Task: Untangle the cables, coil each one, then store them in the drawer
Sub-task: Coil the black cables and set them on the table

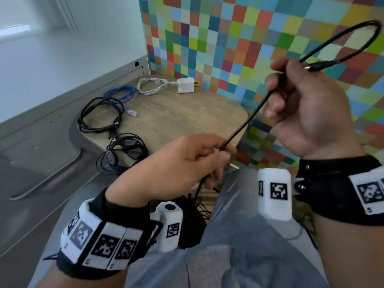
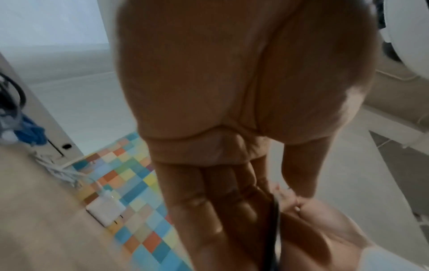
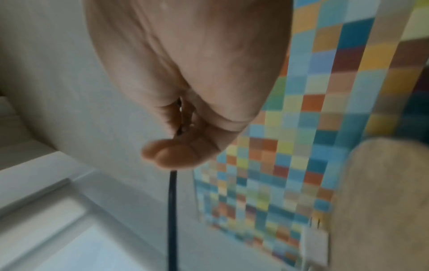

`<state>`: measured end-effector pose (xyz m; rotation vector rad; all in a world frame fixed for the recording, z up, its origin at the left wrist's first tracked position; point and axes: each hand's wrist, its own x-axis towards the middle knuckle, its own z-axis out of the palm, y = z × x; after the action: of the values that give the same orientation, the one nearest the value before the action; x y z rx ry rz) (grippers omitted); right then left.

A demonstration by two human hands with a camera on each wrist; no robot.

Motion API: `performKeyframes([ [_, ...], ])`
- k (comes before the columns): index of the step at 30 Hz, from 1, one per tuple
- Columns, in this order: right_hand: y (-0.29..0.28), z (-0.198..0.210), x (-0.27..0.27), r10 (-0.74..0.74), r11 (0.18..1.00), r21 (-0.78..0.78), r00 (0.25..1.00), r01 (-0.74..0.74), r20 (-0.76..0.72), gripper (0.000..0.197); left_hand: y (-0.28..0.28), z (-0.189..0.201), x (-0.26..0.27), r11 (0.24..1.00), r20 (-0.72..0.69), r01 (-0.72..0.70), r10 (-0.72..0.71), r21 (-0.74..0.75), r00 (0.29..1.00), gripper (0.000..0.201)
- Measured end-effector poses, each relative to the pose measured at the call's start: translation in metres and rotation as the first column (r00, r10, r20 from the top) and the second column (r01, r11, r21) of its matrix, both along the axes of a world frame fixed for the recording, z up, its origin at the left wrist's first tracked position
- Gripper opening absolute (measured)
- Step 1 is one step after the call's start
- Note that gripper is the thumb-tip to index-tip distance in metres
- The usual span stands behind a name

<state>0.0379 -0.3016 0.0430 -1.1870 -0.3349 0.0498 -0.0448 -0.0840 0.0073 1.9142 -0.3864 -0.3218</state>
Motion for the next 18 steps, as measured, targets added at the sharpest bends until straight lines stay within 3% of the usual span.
performKeyframes([
  [2, -0.014, -0.008, 0.012, -0.16, 0.968, -0.201, 0.986, 0.147, -0.049, 0.025, 0.007, -0.001, 0.002, 0.991, -0.004, -0.023, 0.024, 0.133, 1.0, 0.018],
  [4, -0.024, -0.024, 0.019, -0.278, 0.818, -0.529, 0.96, 0.225, -0.021, 0.024, 0.015, 0.001, 0.004, 0.976, 0.021, -0.11, 0.108, 0.187, 0.994, 0.022],
  [7, -0.028, -0.048, 0.019, -0.184, 0.453, -0.888, 0.983, 0.082, -0.004, 0.031, 0.023, 0.008, 0.004, 0.952, 0.129, -0.278, 0.263, 0.127, 0.956, 0.021],
  [9, -0.022, -0.054, 0.009, -0.072, 0.343, -0.937, 0.993, -0.066, -0.096, 0.035, 0.026, 0.012, 0.004, 0.923, 0.209, -0.383, 0.367, 0.04, 0.906, 0.02],
  [11, -0.009, -0.052, -0.003, 0.071, 0.369, -0.918, 0.989, -0.145, -0.128, 0.029, 0.025, 0.016, 0.004, 0.887, 0.295, -0.461, 0.444, -0.014, 0.846, 0.019],
  [13, 0.012, -0.047, -0.016, 0.237, 0.452, -0.856, 0.959, -0.251, -0.156, 0.017, 0.02, 0.021, 0.004, 0.867, 0.366, -0.497, 0.475, -0.04, 0.8, 0.017],
  [16, 0.045, -0.049, -0.035, 0.472, 0.407, -0.841, 0.87, -0.358, -0.142, 0.032, 0.006, 0.028, 0.006, 0.863, 0.41, -0.495, 0.491, -0.104, 0.769, 0.014],
  [18, 0.061, -0.049, -0.045, 0.543, 0.401, -0.862, 0.838, -0.31, -0.049, 0.014, -0.002, 0.032, 0.004, 0.876, 0.437, -0.464, 0.473, -0.136, 0.765, 0.012],
])
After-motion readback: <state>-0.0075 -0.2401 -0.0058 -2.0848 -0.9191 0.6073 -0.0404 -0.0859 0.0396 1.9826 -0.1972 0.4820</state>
